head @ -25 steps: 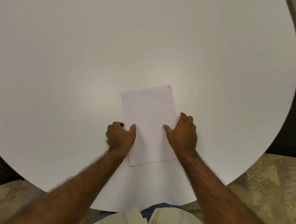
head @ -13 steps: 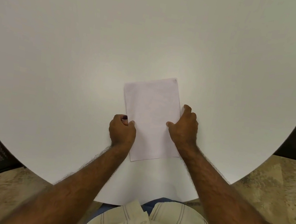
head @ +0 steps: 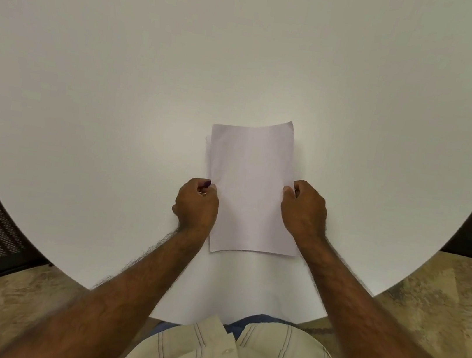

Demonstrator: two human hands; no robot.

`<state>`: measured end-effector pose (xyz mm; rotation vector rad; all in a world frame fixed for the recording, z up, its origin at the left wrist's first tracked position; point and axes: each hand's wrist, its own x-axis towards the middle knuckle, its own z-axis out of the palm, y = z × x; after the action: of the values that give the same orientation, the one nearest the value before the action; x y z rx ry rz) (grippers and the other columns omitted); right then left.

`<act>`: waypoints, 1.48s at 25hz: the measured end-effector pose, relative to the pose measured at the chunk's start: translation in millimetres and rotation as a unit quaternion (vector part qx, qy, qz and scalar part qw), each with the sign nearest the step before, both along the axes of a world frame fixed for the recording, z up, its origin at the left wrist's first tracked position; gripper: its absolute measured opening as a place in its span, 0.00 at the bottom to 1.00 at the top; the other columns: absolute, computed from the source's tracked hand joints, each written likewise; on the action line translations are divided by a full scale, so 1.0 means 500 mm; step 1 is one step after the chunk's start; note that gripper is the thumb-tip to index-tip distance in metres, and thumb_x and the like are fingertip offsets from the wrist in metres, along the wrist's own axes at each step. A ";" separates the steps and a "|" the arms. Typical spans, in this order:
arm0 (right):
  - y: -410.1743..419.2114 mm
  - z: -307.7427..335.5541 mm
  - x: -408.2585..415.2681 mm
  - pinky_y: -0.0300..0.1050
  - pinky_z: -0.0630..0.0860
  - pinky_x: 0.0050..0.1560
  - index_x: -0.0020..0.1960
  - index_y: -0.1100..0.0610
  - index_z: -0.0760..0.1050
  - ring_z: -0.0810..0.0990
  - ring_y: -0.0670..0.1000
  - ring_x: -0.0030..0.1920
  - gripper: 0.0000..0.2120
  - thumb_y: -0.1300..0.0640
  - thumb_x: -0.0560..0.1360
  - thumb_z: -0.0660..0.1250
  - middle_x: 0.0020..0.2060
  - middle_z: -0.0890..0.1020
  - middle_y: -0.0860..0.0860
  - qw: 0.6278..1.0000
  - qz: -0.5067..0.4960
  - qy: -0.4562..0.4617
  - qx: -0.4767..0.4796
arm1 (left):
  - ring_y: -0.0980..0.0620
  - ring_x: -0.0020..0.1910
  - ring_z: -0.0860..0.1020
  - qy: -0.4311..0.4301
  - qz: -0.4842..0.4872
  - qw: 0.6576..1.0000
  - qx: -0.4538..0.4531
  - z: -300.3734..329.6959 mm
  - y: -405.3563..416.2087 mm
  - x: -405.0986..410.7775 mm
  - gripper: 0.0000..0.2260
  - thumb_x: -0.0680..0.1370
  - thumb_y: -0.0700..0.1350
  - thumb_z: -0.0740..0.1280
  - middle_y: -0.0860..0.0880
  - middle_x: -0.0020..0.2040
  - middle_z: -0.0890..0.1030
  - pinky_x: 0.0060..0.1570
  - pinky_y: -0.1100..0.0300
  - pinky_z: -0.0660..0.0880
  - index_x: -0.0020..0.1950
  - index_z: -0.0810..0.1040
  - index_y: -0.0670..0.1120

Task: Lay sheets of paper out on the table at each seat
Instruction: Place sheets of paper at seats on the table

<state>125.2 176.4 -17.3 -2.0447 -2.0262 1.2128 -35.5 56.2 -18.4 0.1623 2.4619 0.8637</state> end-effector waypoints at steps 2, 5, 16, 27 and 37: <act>-0.002 0.018 -0.004 0.45 0.69 0.40 0.43 0.54 0.73 0.75 0.54 0.40 0.13 0.51 0.85 0.64 0.38 0.78 0.48 1.000 0.012 0.007 -0.006 | 0.50 0.52 0.81 0.001 0.000 1.000 0.014 0.014 -0.009 -0.026 0.08 0.81 0.46 0.69 0.55 0.48 0.83 0.67 0.43 0.74 0.57 0.83 0.48; -0.016 0.043 -0.040 0.43 0.68 0.35 0.38 0.56 0.71 0.73 0.53 0.36 0.18 0.51 0.84 0.66 0.32 0.75 0.49 0.999 0.036 0.031 -0.017 | 0.47 0.53 0.83 0.012 0.001 1.000 0.028 0.034 -0.023 -0.092 0.08 0.80 0.47 0.69 0.53 0.50 0.86 0.66 0.43 0.74 0.57 0.84 0.48; -0.169 0.089 -0.377 0.55 0.83 0.51 0.41 0.65 0.82 0.86 0.61 0.44 0.21 0.48 0.82 0.68 0.41 0.88 0.59 0.989 0.091 0.109 -0.037 | 0.48 0.54 0.84 0.070 -0.030 0.994 0.072 0.090 -0.113 -0.496 0.09 0.78 0.48 0.70 0.51 0.51 0.87 0.64 0.46 0.77 0.55 0.86 0.49; -0.234 0.011 -0.645 0.54 0.83 0.53 0.41 0.66 0.81 0.86 0.61 0.47 0.23 0.47 0.82 0.67 0.44 0.89 0.60 0.994 0.071 0.062 -0.053 | 0.48 0.58 0.82 0.132 -0.125 0.983 0.025 0.042 -0.090 -0.782 0.10 0.80 0.47 0.68 0.50 0.57 0.87 0.68 0.45 0.72 0.58 0.85 0.48; -0.234 -0.038 -0.739 0.55 0.84 0.57 0.47 0.67 0.85 0.88 0.61 0.48 0.23 0.46 0.81 0.67 0.44 0.90 0.59 0.993 0.034 0.033 -0.105 | 0.46 0.60 0.81 0.116 -0.154 0.981 -0.013 -0.059 -0.079 -0.882 0.10 0.80 0.48 0.68 0.50 0.57 0.87 0.65 0.50 0.67 0.58 0.85 0.48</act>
<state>-244.5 59.6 -36.5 -2.0022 -2.0337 1.5444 -476.4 17.0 -47.7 0.6485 2.5637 0.7093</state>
